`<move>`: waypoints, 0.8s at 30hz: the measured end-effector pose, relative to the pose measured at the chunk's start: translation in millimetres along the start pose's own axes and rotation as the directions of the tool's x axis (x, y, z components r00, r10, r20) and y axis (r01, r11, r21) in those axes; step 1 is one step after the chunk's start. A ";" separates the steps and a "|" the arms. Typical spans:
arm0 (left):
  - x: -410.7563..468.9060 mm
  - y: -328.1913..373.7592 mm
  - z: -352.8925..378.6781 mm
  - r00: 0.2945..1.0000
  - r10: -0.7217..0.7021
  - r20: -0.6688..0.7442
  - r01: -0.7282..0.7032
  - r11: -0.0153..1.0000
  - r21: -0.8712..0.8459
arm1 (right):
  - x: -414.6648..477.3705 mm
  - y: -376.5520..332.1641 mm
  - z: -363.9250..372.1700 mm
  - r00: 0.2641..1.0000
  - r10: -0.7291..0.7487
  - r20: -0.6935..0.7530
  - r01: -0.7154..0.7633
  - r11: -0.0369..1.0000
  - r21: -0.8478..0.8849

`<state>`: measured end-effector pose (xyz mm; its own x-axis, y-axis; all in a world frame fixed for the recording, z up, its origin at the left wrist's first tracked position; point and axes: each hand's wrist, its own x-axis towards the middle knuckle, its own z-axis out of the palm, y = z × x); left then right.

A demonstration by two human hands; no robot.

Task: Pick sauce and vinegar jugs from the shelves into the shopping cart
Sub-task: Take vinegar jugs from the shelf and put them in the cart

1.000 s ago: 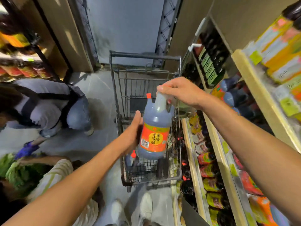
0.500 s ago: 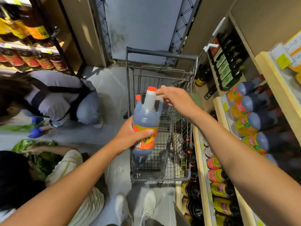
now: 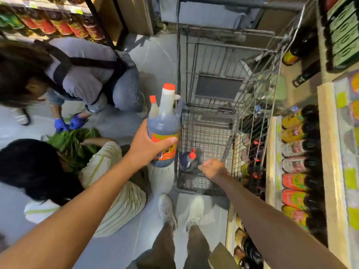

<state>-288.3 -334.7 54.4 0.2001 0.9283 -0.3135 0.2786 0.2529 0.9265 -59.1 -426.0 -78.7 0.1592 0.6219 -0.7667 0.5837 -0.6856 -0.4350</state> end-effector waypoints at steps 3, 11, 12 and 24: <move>2.1 -7.5 3.9 1.000 -0.006 -0.008 0.006 1.000 0.020 | 21.9 -4.6 19.2 0.998 -0.027 -0.057 0.027 1.000 -0.003; 9.2 -26.6 12.0 1.000 -0.027 -0.008 0.027 0.999 0.032 | 67.5 -6.4 56.0 0.981 0.050 -0.189 -0.051 0.999 0.000; 10.0 -28.3 13.0 1.000 -0.028 -0.011 0.028 0.999 0.035 | 70.2 -7.2 58.7 0.976 0.060 -0.209 -0.066 0.998 -0.022; 3.8 -19.3 1.2 0.999 -0.041 0.020 0.043 0.997 -0.058 | 59.9 5.5 22.5 0.933 -0.191 -0.305 0.252 0.952 0.174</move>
<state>-291.7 -336.5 35.0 0.2071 0.9114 -0.3557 0.2321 0.3074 0.9228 -64.3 -401.0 -137.7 0.2793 0.8268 -0.4883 0.4569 -0.5617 -0.6898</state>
